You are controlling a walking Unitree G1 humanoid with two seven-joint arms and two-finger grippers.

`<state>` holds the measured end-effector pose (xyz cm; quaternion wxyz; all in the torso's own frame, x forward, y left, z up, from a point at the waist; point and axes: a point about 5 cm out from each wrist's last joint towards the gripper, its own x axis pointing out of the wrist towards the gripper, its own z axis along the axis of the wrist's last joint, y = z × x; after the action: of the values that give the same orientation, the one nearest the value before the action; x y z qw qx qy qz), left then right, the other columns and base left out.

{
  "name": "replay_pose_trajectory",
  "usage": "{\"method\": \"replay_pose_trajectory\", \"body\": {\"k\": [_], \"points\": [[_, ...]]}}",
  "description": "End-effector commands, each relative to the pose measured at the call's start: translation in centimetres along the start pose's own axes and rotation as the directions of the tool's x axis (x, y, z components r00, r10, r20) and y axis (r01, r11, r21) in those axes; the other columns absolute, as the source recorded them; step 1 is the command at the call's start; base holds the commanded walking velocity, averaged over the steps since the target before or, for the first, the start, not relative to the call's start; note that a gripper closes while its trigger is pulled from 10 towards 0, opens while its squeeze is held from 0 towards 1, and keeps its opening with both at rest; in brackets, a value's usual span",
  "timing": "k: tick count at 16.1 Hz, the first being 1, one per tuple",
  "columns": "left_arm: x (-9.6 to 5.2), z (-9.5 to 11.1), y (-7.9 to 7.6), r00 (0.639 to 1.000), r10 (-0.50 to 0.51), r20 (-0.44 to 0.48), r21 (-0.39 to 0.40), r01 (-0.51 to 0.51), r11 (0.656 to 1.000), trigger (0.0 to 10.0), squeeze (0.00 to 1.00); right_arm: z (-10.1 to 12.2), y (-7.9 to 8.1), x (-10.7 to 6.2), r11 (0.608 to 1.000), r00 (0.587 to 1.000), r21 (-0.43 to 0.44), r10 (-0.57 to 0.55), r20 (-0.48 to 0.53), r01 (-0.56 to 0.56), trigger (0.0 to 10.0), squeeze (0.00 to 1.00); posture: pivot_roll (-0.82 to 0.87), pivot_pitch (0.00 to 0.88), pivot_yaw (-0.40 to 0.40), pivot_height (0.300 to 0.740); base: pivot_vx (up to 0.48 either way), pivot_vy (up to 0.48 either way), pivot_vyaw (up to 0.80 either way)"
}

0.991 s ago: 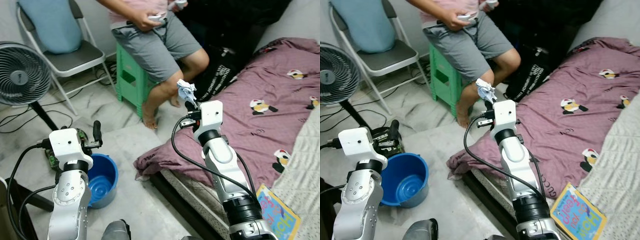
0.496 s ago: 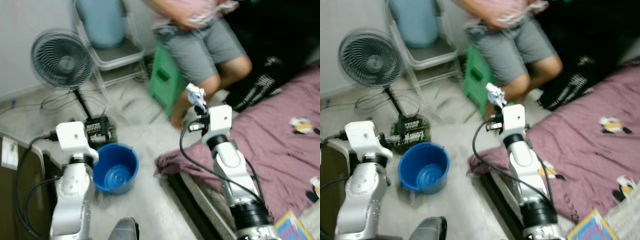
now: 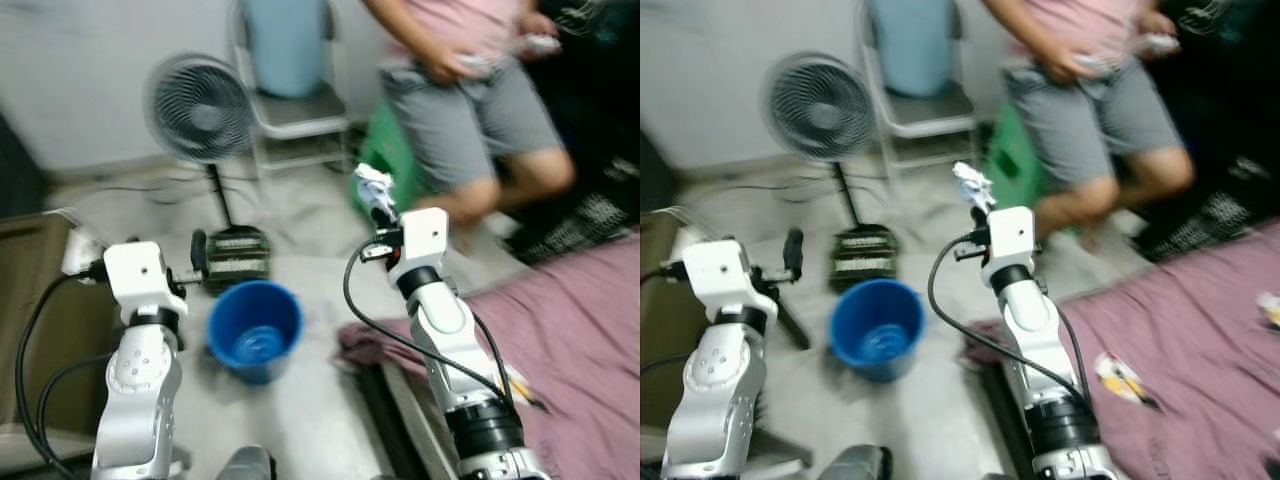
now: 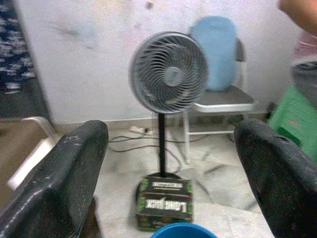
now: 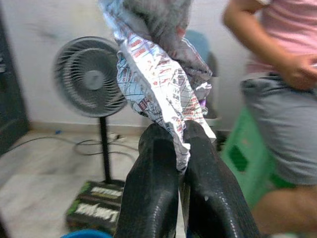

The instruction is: Clean up the room

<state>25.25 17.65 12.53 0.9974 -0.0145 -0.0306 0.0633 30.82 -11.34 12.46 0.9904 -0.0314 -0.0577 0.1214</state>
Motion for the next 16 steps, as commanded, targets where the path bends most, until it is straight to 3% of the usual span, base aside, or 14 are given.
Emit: {"method": "replay_pose_trajectory", "body": {"k": [1,16], "points": [[-0.11,-0.11,-0.24,1.0,-0.011,-0.006,-0.001,0.011,1.0,10.0,0.0,0.1,-0.41,-0.04,1.0,1.0,-0.008,-0.011,0.002,0.011,10.0,0.0,0.04,0.048,-0.022,0.74,0.0,0.0,0.8],[0.21,-0.07,-0.53,1.0,-0.024,-0.006,-0.012,0.024,1.0,10.0,0.0,0.1,-0.54,-0.22,1.0,1.0,-0.001,-0.027,0.002,0.027,10.0,0.0,0.03,0.056,-0.014,0.74,0.0,0.0,0.75]]}}
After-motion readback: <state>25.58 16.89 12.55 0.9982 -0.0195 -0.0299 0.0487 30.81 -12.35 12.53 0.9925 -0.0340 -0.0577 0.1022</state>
